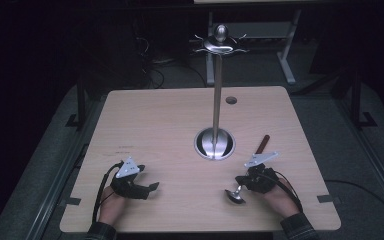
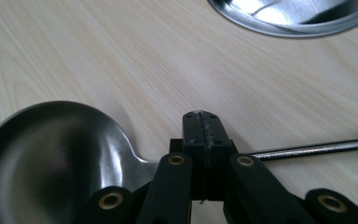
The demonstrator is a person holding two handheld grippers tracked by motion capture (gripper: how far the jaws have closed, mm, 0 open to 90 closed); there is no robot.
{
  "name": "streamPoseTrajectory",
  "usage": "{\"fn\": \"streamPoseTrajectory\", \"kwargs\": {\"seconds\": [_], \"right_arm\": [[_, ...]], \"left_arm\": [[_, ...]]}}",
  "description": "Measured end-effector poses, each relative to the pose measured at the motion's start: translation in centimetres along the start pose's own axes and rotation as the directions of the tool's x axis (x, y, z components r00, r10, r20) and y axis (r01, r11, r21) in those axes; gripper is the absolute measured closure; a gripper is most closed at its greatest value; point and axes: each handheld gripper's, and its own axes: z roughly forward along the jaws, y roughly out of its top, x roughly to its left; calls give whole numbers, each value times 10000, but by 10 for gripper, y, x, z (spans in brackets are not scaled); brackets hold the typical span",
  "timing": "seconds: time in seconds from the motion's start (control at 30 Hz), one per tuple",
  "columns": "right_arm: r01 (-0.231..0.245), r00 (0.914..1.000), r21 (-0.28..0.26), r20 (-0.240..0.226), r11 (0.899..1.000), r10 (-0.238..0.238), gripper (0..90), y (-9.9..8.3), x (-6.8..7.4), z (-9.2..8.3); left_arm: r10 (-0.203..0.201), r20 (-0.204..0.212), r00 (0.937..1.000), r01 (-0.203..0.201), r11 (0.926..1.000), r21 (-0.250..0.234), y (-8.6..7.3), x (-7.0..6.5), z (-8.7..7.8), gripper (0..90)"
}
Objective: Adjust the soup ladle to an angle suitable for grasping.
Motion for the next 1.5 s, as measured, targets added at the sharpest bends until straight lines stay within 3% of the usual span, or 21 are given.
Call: {"fn": "streamPoseTrajectory", "kwargs": {"seconds": [0.83, 1.5], "right_arm": [[-721, 9973, 112, 154, 9973, 719, 900, -31, -12, -30], [-1456, 9885, 101, 426, 9893, 1451, 900, -59, -27, -57]], "left_arm": [[-14, 15, 10000, 14, 10000, -5, 0, 0, 0, 140], [-21, 0, 10000, 21, 10000, 15, 0, 0, 0, 140]]}}
